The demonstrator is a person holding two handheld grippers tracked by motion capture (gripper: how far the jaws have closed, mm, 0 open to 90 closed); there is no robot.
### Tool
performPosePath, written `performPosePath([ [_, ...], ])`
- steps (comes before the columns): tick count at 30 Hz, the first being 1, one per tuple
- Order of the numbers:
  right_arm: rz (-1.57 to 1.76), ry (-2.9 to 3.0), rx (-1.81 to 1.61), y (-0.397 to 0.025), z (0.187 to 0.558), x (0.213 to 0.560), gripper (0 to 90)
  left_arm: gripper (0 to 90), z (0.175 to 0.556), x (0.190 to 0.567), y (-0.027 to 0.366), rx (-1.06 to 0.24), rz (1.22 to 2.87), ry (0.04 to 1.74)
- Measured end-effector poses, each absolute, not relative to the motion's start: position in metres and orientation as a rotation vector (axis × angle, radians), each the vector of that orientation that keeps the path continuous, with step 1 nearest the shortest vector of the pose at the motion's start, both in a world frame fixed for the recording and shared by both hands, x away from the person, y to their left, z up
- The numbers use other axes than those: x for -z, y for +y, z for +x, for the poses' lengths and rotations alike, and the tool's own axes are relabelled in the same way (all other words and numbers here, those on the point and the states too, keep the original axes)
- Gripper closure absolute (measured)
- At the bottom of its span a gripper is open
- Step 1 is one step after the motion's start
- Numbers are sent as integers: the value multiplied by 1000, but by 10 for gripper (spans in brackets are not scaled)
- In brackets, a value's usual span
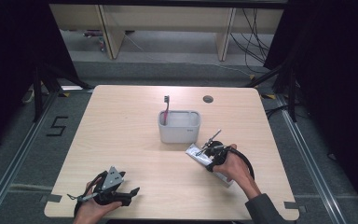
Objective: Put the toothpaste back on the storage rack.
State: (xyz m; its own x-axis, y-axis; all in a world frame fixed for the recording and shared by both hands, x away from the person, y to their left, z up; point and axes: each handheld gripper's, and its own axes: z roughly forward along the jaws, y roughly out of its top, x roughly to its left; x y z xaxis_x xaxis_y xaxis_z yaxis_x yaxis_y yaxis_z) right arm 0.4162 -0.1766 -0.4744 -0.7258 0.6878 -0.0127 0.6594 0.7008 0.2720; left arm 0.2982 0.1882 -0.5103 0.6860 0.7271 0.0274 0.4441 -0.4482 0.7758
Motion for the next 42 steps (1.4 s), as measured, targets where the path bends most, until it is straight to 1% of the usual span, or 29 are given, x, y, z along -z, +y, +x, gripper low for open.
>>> performPosePath([
  [14,1019,2834,-223,-170,424,474,633,211,298,510,189,-461,2112,894],
  [27,1043,2848,-204,-169,426,476,638,212,299,512,188,-457,2097,894],
  [29,1038,2851,-212,-169,426,476,641,215,299,510,189,-465,2116,889],
  [32,1028,2849,-204,-169,426,476,661,221,299,512,188,-455,2095,895],
  [37,958,2868,-204,-169,428,474,697,228,298,511,189,-456,2107,886],
  [42,954,2875,-211,-172,427,472,712,231,298,511,189,-457,2104,887],
])
